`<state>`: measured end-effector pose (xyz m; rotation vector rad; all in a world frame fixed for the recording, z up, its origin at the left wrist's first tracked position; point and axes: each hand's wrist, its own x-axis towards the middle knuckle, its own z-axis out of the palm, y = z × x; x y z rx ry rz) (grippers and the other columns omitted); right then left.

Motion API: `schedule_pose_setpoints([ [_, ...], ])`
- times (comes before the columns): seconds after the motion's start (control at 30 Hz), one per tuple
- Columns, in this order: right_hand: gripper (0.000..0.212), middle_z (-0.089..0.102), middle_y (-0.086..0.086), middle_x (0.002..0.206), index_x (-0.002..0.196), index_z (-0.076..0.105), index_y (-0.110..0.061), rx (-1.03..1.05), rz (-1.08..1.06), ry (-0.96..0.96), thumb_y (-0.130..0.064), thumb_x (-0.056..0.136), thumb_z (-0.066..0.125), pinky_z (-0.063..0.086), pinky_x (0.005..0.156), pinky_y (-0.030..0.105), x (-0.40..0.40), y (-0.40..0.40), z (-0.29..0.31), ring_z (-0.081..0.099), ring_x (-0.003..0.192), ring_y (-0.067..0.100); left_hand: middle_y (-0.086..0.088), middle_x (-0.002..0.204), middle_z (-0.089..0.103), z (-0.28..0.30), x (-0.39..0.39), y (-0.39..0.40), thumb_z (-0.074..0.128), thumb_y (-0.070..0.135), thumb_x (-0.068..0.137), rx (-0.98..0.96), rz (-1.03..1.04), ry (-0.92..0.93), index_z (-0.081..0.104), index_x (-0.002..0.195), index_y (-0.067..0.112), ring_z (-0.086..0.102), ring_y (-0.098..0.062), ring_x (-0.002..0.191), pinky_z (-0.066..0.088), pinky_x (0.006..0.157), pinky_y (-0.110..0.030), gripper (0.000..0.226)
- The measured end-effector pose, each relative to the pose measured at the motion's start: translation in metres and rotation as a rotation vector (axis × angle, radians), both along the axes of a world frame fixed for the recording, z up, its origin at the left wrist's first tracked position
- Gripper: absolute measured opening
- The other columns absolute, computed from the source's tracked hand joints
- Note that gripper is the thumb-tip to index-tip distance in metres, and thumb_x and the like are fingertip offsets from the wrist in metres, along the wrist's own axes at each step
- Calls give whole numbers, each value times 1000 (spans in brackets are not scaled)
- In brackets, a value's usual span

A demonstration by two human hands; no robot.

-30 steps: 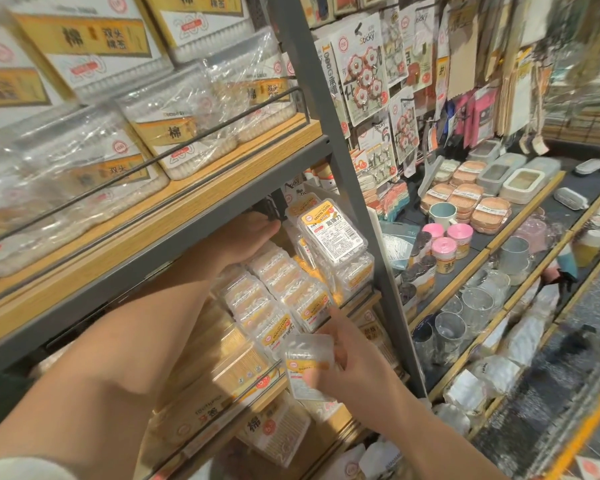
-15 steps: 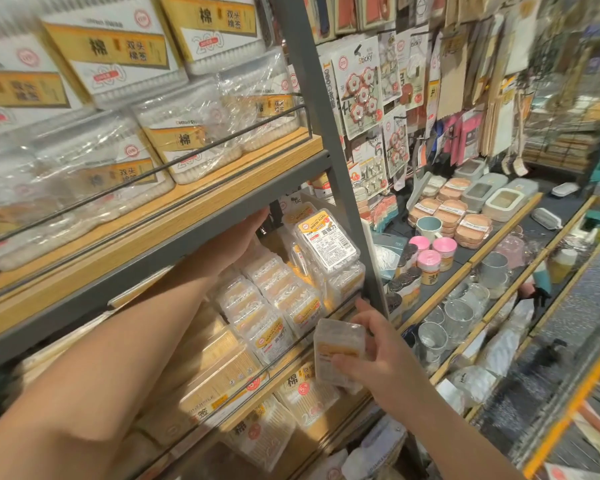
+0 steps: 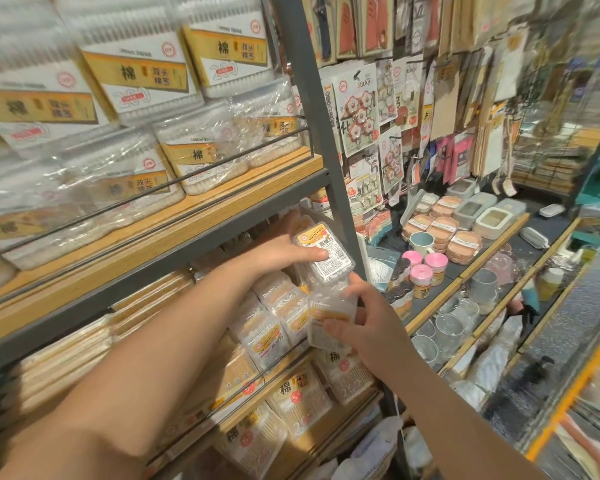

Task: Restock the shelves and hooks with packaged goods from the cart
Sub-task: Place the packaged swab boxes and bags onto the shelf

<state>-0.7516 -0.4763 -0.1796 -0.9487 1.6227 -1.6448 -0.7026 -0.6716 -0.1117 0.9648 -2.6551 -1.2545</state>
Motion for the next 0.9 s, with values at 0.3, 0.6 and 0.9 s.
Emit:
schedule_pose_setpoints([
  [0.3,26,40,-26,139,91,56,-26,21,77,57,-17,77,77,56,87,44,-5,-10,4,66,98,15,6,142,44,-1,4,8,83,29,75,-47,115,170,32,143,31,48,-11,123,36,106,-28,86],
  [0.6,32,46,33,135,97,56,-15,83,59,91,-14,75,79,52,86,46,-5,-12,-1,61,106,33,-2,152,38,0,23,2,66,54,83,195,266,130,46,141,25,38,-21,136,27,100,-28,67],
  [0.9,51,57,22,120,114,55,-25,5,36,-79,-26,65,67,50,59,34,-2,-6,-11,63,77,31,-7,143,51,16,54,-5,60,42,93,-34,489,249,49,136,15,48,-27,131,35,104,-27,52],
])
